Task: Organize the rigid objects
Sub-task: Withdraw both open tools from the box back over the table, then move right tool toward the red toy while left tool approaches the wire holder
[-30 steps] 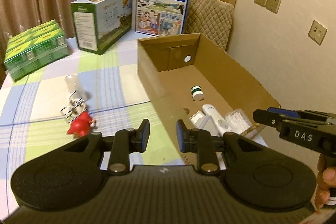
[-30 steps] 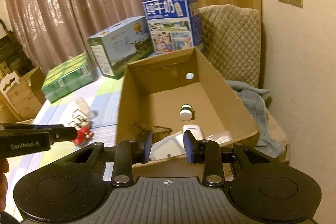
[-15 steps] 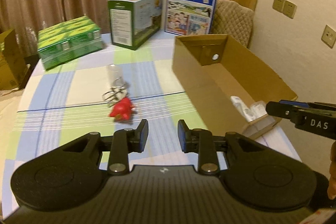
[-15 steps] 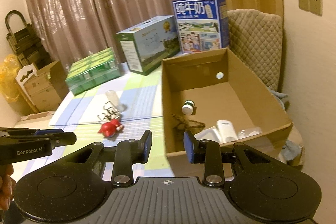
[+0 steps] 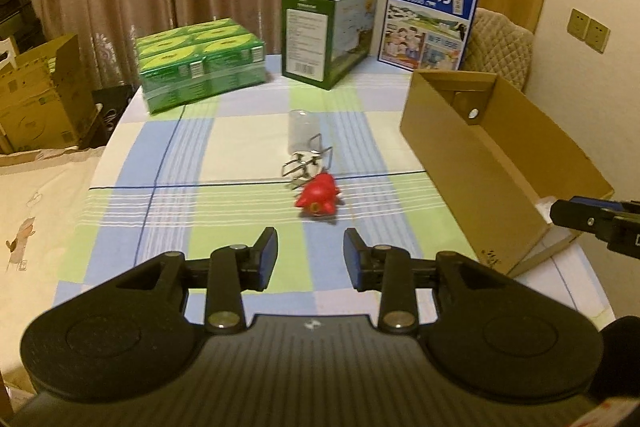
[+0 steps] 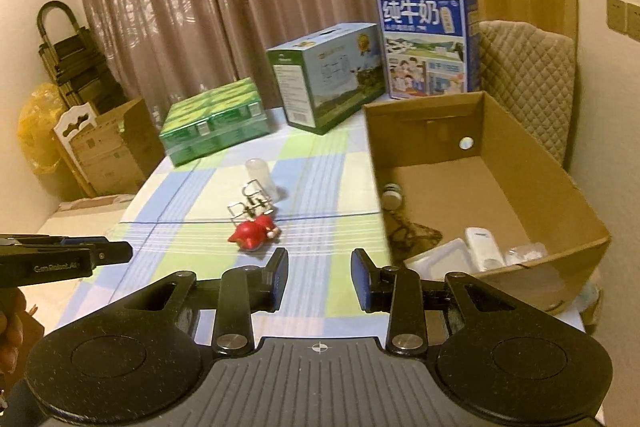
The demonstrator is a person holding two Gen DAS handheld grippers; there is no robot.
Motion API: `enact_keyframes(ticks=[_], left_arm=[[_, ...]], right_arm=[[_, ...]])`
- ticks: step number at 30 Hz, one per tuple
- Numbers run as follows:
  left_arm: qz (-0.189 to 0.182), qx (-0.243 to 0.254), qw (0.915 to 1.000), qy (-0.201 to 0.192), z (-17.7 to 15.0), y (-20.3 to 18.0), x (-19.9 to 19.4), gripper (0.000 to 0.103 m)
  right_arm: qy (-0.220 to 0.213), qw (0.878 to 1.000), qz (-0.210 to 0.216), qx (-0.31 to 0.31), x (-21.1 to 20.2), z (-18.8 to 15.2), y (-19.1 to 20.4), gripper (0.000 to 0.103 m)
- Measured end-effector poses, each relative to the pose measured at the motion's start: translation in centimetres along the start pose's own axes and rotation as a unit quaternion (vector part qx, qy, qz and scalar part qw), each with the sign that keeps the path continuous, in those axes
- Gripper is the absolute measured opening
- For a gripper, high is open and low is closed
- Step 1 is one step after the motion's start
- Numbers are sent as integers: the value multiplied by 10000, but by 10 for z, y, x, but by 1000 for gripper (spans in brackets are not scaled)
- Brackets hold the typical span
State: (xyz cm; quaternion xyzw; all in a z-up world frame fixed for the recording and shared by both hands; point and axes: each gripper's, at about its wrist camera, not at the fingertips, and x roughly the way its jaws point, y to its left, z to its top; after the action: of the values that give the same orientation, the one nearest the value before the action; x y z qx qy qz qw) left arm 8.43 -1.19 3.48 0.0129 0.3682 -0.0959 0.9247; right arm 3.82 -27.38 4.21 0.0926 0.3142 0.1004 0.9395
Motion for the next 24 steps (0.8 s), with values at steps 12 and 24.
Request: enact_keyframes(ticks=[12, 24], left_arm=[[105, 81, 9999, 81, 3, 22, 17, 42], [196, 179, 9995, 184, 9, 50, 65, 73]], right_arm=[[29, 9997, 184, -164, 31, -1, 31, 47], [304, 9991, 225, -213, 93, -7, 50, 72]])
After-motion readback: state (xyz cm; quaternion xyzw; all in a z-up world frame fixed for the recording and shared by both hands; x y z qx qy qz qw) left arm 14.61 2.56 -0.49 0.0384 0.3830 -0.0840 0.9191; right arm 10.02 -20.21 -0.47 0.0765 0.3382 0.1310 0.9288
